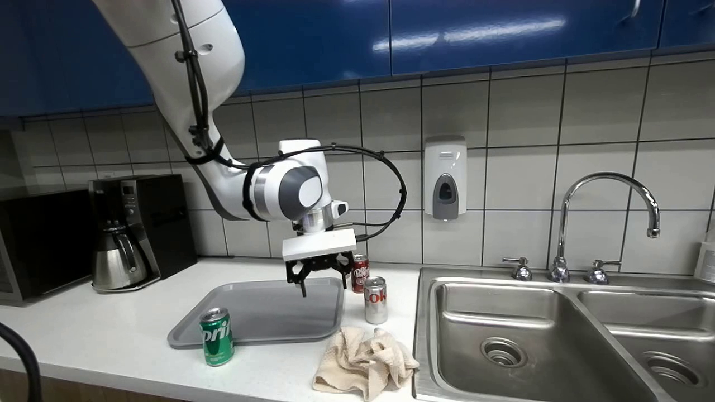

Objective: Remove the cans from the tray.

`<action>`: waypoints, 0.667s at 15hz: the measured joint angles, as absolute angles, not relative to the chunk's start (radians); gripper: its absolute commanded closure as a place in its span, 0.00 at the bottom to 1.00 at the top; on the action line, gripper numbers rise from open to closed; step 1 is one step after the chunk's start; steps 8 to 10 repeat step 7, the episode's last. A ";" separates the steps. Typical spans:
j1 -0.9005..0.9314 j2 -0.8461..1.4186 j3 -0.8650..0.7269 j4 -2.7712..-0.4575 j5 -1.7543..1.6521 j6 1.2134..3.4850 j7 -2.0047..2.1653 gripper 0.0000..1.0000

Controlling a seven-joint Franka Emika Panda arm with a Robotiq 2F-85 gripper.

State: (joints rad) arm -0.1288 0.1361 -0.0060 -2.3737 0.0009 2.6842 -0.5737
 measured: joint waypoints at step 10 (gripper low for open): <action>-0.124 0.044 -0.006 -2.487 0.010 2.712 -0.581 0.00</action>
